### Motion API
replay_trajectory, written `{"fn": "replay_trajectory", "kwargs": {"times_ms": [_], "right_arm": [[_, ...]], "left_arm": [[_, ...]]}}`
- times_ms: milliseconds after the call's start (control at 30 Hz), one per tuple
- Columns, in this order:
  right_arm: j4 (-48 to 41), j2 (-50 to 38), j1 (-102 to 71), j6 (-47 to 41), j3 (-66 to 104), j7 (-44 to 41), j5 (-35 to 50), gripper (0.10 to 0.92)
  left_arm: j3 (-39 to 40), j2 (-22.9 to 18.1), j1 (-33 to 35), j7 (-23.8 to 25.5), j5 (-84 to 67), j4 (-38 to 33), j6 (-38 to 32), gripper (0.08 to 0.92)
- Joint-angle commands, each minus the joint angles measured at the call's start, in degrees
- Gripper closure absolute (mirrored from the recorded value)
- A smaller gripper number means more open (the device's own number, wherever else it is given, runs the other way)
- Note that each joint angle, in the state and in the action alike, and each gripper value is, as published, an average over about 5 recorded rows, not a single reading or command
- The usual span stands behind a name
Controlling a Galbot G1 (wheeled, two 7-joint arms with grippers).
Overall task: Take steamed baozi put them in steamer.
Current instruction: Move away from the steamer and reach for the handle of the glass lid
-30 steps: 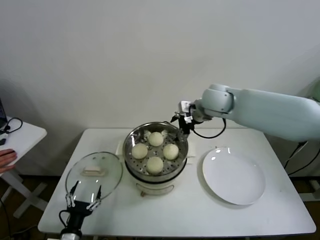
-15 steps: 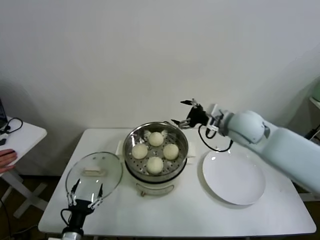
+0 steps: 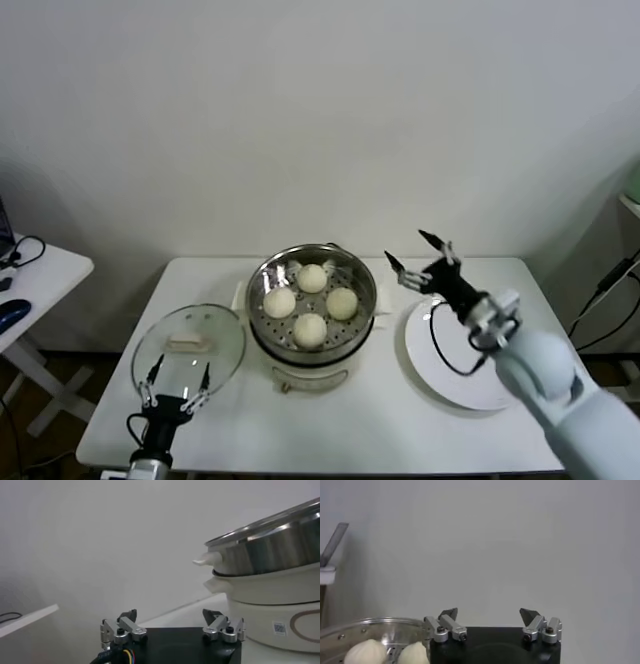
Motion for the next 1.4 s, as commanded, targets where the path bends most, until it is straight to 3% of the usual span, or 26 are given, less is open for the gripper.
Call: {"fn": "replay_trajectory", "kwargs": {"times_ms": [33,333,567,700,800,1000,1400], "right_arm": [[1.4,15.0,-30.8,18.2,18.3,-4.8,-1.6,0.203],[-2.7,20.6,-32.2,23.3,17.1,-5.4,-1.3,0.203],[-4.7,21.4,-32.9,24.7,16.9,-5.1,1.6,0.203],[-6.0,21.6,-32.9,26.1,16.2,-4.7,2.0,0.203],[-7.0,21.8,-33.0,27.3,15.4,-4.5,2.0,0.203],[-9.3,22.3,-32.8,29.5,13.5,-4.2,2.2,0.203],[-12.9,22.7,-32.4,31.9,9.8,-4.4,1.3,0.203]], "left_arm": [[0.1,0.2,-0.5,-0.5,-0.1,0.3,-0.6,0.177],[-1.3,0.8,-1.7,-6.2,8.5,1.6,-2.6,0.177],[-2.9,2.8,-2.8,-15.1,28.3,3.7,-2.2,0.177],[-3.1,3.6,-4.5,-22.7,46.0,8.6,-1.1,0.177],[-2.9,3.8,-5.7,-25.5,55.7,12.0,-0.6,0.177],[-2.5,3.1,-7.9,-27.0,65.2,16.2,1.7,0.177],[-1.9,2.6,-12.6,-26.8,66.6,21.2,3.5,0.177]]}}
